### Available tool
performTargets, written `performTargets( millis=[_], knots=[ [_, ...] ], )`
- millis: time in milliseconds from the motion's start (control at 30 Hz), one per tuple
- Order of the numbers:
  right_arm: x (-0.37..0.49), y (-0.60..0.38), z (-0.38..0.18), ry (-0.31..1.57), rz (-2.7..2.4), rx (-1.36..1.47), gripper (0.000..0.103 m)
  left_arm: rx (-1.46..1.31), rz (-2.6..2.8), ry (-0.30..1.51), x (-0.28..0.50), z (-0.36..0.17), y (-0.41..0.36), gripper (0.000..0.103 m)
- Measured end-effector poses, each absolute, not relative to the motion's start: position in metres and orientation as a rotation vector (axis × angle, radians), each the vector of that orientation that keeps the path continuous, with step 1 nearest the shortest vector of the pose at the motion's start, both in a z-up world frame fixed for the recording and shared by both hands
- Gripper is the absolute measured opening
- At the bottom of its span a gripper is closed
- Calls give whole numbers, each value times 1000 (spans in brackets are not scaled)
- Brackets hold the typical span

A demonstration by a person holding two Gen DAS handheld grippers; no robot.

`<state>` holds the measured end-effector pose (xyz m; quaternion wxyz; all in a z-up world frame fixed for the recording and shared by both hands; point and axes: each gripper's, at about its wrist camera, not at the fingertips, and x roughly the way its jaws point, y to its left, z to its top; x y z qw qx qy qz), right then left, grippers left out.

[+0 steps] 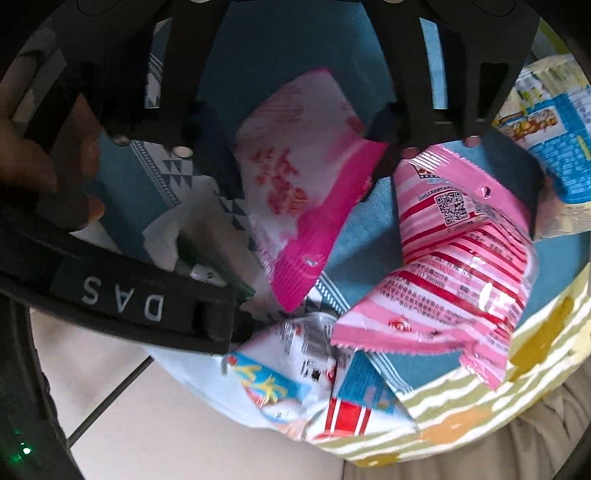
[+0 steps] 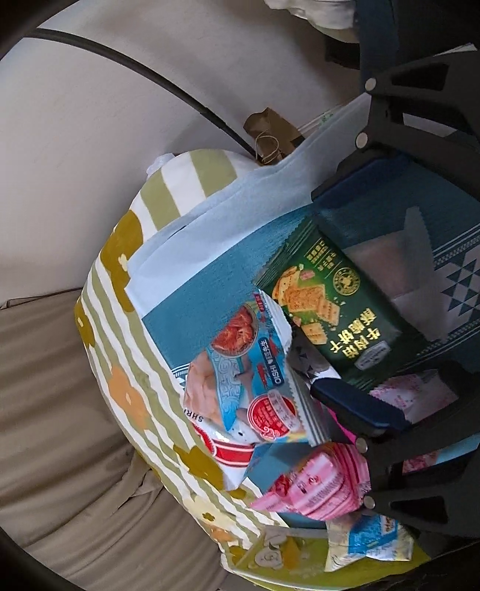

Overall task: Organize snacks
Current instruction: 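Grasp pink Oishi bag with left tool while right tool grasps green cracker packet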

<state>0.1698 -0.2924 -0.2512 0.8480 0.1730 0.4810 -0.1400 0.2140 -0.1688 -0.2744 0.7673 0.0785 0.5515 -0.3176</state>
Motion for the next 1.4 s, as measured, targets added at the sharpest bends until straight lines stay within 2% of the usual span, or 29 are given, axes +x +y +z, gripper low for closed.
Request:
performTargets(
  millis=[133,167,267,567,733,833,1400],
  knots=[
    [175,-291,-256,1024,-306,362,80,183,-706,1192,219,-274,-169,52],
    [175,-290,-256,1026,-303,360,76,185,-708,1192,220,-273,-168,52],
    [175,-290,-257,1025,-301,344,71,181,-711,1198,224,-273,-169,51],
    [163,-283,-258,1011,-264,301,65,133,-699,1215,234,-278,-161,50],
    [157,-279,-258,991,-232,292,60,127,-692,1207,234,-276,-160,40],
    [155,-276,-257,980,-200,294,49,123,-686,1202,231,-273,-161,37],
    [142,-278,-235,930,-122,266,46,61,-625,1155,196,-243,-147,33]
  ],
)
